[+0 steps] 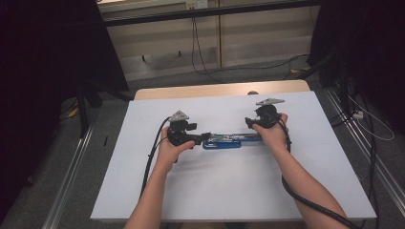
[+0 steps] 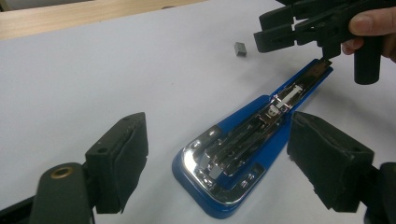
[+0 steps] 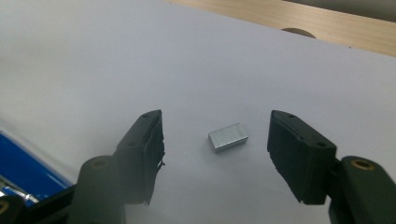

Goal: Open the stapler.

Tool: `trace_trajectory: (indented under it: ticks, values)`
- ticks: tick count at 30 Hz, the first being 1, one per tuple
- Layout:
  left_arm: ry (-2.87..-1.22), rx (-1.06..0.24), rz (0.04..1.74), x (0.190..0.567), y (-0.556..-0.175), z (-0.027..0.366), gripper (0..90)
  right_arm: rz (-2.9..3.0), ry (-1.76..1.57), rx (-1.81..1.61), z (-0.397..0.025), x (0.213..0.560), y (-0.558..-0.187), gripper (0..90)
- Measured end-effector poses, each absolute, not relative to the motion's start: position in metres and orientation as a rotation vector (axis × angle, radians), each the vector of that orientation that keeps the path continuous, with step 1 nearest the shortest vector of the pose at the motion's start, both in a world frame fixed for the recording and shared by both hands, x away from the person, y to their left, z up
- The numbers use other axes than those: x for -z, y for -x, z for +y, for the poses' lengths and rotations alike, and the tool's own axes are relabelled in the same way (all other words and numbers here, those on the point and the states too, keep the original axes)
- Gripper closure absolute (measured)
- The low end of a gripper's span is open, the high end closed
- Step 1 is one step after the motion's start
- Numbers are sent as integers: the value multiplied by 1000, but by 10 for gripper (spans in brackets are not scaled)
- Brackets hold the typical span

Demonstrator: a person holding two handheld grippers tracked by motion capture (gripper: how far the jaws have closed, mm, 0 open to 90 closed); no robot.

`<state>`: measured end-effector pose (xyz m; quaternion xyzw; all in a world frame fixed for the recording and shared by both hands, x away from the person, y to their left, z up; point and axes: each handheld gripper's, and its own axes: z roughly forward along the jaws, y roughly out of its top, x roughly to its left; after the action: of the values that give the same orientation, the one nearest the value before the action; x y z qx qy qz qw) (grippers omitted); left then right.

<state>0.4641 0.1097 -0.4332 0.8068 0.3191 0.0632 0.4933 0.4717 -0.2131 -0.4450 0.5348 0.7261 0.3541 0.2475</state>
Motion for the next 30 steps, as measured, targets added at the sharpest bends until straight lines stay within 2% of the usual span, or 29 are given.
trace_trajectory:
  ticks: [7,23,30]
  values:
    - [-1945,-154,786,433,-466,112,159,1990,-1485,-922,-217,450,-484,359]
    - [-1944,-170,813,435,-469,116,134,2085,-1536,-876,-215,459,-495,569]
    - [-1962,-169,839,439,-473,119,131,2091,-1540,-890,-215,460,-498,580]
